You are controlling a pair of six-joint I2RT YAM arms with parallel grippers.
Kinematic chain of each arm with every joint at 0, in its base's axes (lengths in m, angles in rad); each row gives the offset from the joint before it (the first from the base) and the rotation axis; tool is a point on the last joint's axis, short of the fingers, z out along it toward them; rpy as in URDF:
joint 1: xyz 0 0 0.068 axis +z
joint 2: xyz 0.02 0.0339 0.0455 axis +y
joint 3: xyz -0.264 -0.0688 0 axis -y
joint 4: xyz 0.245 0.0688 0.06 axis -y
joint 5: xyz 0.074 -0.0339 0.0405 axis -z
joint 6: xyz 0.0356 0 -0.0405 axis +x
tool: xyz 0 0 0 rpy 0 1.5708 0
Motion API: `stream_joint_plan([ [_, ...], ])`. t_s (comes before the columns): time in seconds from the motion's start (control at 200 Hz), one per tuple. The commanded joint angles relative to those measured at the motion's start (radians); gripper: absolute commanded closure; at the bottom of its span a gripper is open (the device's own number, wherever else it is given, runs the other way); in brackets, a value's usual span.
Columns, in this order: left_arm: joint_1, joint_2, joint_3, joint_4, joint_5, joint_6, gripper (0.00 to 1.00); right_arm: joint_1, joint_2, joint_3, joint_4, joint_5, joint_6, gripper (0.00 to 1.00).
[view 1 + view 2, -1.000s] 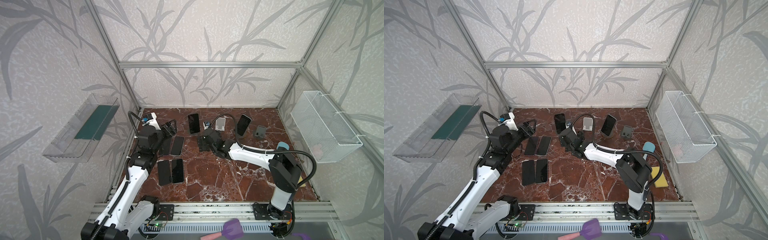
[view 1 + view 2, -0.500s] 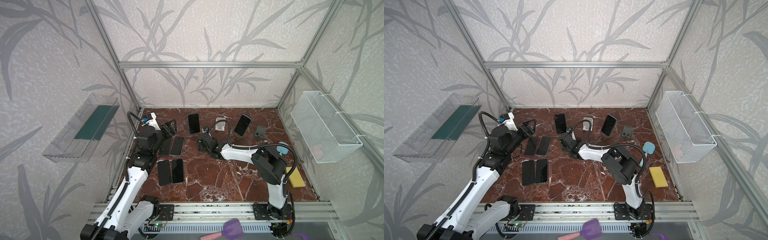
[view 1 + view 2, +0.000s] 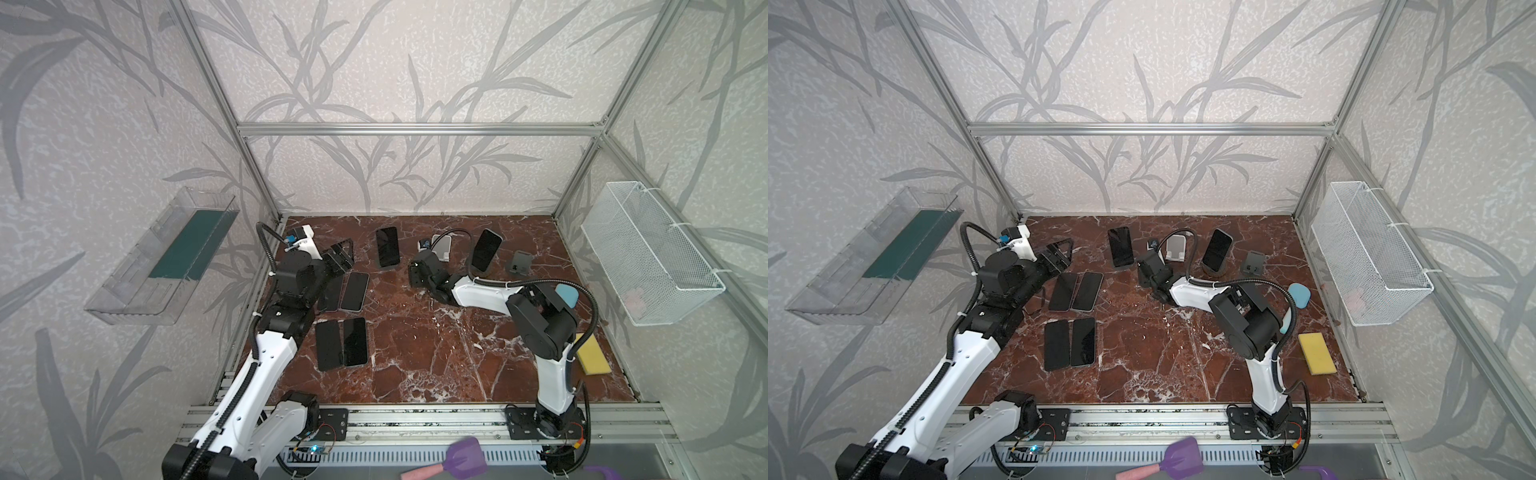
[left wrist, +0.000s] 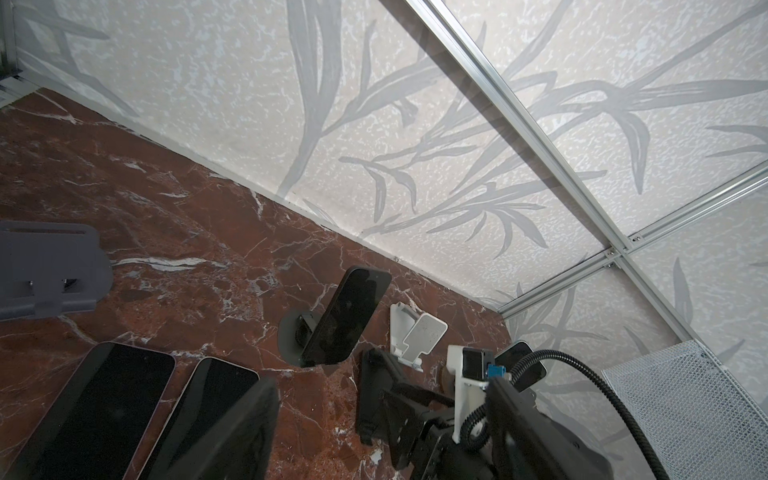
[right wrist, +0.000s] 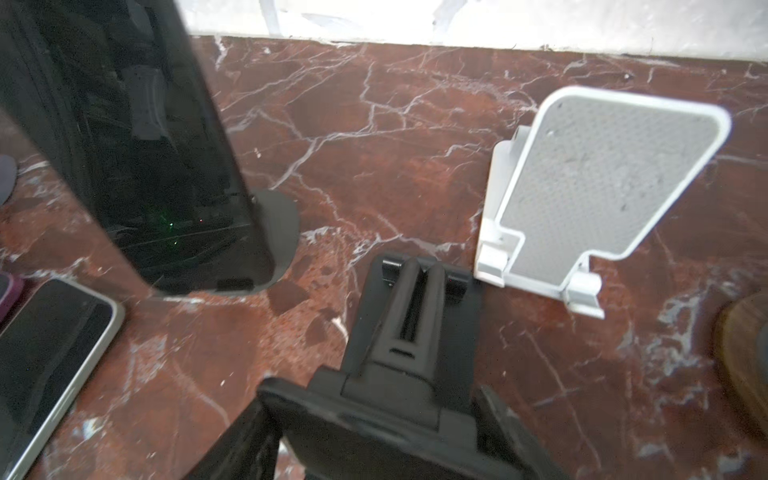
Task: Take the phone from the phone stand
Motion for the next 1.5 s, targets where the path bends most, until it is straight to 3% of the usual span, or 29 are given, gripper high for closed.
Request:
stream_joint_plan([
  [0.0,0.005,0.001,-0.007,0.014,0.004,-0.002,0.21,-0.031,0.067,0.099,0.039,-0.066,-0.06,0.39],
  [0.18,0.005,0.01,-0.006,0.014,0.004,0.003,0.21,-0.053,0.114,0.169,0.03,-0.078,-0.127,0.38],
  [0.395,0.005,0.018,-0.007,0.014,0.006,0.003,0.21,-0.101,0.185,0.26,-0.014,-0.18,-0.145,0.38],
  [0.625,0.007,0.024,-0.006,0.015,0.007,0.004,0.21,-0.131,0.208,0.292,-0.033,-0.147,-0.202,0.34],
  [0.735,0.009,0.03,-0.003,0.02,0.022,0.0,0.21,-0.153,0.207,0.3,-0.025,-0.196,-0.23,0.36],
  [0.865,0.013,0.041,0.0,0.022,0.036,-0.003,0.21,-0.161,0.207,0.325,-0.052,-0.249,-0.254,0.18],
  [1.04,0.015,0.041,0.005,0.02,0.04,0.001,0.21,-0.161,0.148,0.355,-0.113,-0.271,-0.248,0.15],
  [1.495,0.021,-0.013,0.004,0.01,0.022,-0.001,0.19,-0.11,-0.081,0.325,-0.216,-0.155,-0.184,0.05],
])
